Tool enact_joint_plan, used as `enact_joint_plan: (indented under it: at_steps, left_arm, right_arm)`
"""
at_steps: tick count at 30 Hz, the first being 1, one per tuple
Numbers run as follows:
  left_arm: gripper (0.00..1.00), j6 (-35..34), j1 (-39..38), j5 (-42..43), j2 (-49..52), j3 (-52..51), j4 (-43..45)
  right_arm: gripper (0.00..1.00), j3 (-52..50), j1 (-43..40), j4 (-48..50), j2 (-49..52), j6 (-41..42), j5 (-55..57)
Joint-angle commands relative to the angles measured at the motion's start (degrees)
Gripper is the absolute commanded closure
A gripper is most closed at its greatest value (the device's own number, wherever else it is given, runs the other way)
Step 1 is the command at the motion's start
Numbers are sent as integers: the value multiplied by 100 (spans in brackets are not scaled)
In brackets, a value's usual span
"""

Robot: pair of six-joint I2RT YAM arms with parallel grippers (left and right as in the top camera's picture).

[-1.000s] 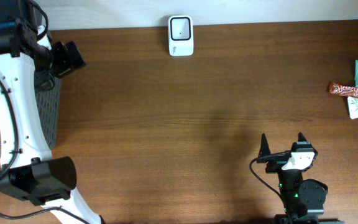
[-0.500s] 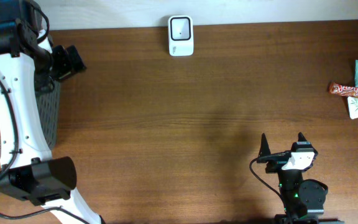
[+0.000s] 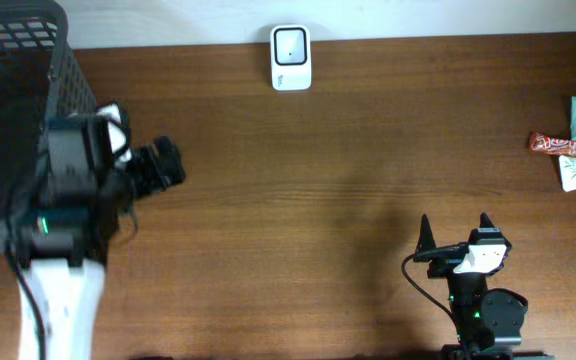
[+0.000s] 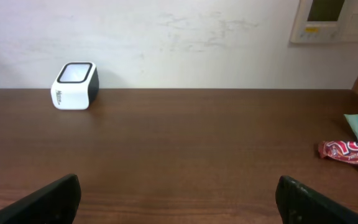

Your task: Scan the item barcode

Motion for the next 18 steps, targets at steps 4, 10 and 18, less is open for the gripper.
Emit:
enact_joint_plan:
  at_steps: [4,10,18]
  left_arm:
    - [1,791,-4,105,-3731,-2999,876]
    - [1,787,11,-358,-5233,-4583,1731]
    - [1,1637,11,109,-6087,-5932,3436]
  right_arm:
    - [1,-52,-22,-13,-44,46,52]
    - [1,-52,-22,-13,-44,46,52]
    - [1,-52,-22,-13,-44,46,52]
